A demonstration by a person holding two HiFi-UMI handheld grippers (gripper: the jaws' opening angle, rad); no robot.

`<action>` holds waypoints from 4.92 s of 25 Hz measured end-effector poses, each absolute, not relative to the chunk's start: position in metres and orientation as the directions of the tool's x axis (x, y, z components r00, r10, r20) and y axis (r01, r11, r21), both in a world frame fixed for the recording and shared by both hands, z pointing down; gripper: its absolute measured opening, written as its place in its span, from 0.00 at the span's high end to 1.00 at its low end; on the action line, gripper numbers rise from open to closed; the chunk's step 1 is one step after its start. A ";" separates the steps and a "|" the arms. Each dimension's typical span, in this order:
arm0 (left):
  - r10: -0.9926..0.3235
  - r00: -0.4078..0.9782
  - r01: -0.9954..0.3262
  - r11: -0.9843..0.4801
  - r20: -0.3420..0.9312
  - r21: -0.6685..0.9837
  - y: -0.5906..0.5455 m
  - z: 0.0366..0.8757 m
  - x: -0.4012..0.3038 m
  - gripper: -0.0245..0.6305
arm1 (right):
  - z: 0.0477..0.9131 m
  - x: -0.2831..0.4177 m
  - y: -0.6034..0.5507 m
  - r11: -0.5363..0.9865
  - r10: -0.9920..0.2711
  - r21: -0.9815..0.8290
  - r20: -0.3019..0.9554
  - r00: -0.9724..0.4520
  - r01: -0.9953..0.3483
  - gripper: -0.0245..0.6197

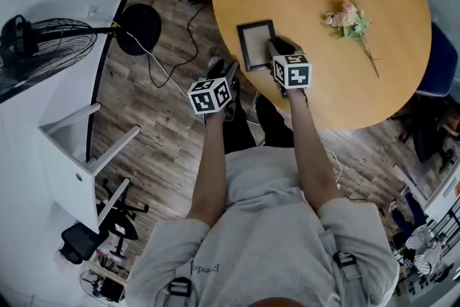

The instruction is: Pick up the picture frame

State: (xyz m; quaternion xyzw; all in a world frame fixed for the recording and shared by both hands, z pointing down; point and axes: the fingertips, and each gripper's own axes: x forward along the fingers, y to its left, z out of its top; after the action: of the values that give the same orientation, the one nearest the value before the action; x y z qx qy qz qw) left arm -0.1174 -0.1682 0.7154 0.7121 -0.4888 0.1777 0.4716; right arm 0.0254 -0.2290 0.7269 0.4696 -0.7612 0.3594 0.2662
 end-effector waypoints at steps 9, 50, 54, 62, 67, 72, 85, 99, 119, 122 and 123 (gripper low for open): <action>-0.602 0.532 -0.636 0.180 0.595 0.751 -0.170 0.733 -0.144 0.62 | 0.726 -0.006 -0.231 0.346 -0.500 -0.294 0.746 -0.440 -0.891 0.82; -0.673 0.655 -0.319 0.167 0.344 0.933 -0.158 0.725 -0.155 0.84 | 0.719 -0.102 -0.198 0.541 -0.365 -0.316 0.747 -0.556 -0.780 0.84; -0.680 0.659 -0.316 0.137 0.322 0.939 -0.156 0.716 -0.154 0.87 | 0.716 -0.102 -0.197 0.533 -0.370 -0.330 0.737 -0.566 -0.779 0.84; -0.693 0.645 -0.377 0.077 0.321 0.923 -0.158 0.696 -0.150 0.89 | 0.704 -0.100 -0.200 0.526 -0.388 -0.356 0.707 -0.591 -0.772 0.83; -0.703 0.623 -0.484 -0.001 0.343 0.875 -0.163 0.681 -0.149 0.89 | 0.695 -0.097 -0.202 0.527 -0.402 -0.353 0.697 -0.593 -0.773 0.84; -0.706 0.594 -0.613 -0.086 0.386 0.785 -0.172 0.659 -0.142 0.90 | 0.684 -0.093 -0.208 0.516 -0.420 -0.373 0.674 -0.608 -0.771 0.82; -0.760 0.453 -0.805 -0.123 0.467 0.581 -0.188 0.632 -0.150 0.90 | 0.665 -0.070 -0.212 0.463 -0.473 -0.407 0.638 -0.608 -0.787 0.83; -0.761 0.347 -0.906 -0.119 0.548 0.407 -0.186 0.614 -0.146 0.90 | 0.639 -0.064 -0.208 0.509 -0.478 -0.386 0.616 -0.626 -0.769 0.83; -0.820 0.275 -0.960 -0.205 0.502 0.190 -0.198 0.541 -0.128 0.90 | 0.576 -0.023 -0.214 0.544 -0.572 -0.281 0.565 -0.594 -0.791 0.83; -0.844 0.262 -0.964 -0.213 0.468 0.157 -0.204 0.521 -0.126 0.90 | 0.558 -0.012 -0.221 0.533 -0.606 -0.272 0.539 -0.585 -0.801 0.83; -0.854 0.254 -0.967 -0.212 0.454 0.143 -0.207 0.513 -0.126 0.90 | 0.552 -0.009 -0.223 0.530 -0.616 -0.268 0.531 -0.582 -0.805 0.83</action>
State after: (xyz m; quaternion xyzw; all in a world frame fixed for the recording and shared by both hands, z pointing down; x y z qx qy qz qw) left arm -0.1260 -0.2069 0.5134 0.7658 -0.5945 0.1397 0.2015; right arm -0.0093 -0.2233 0.5517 0.4160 -0.8538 0.2490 0.1895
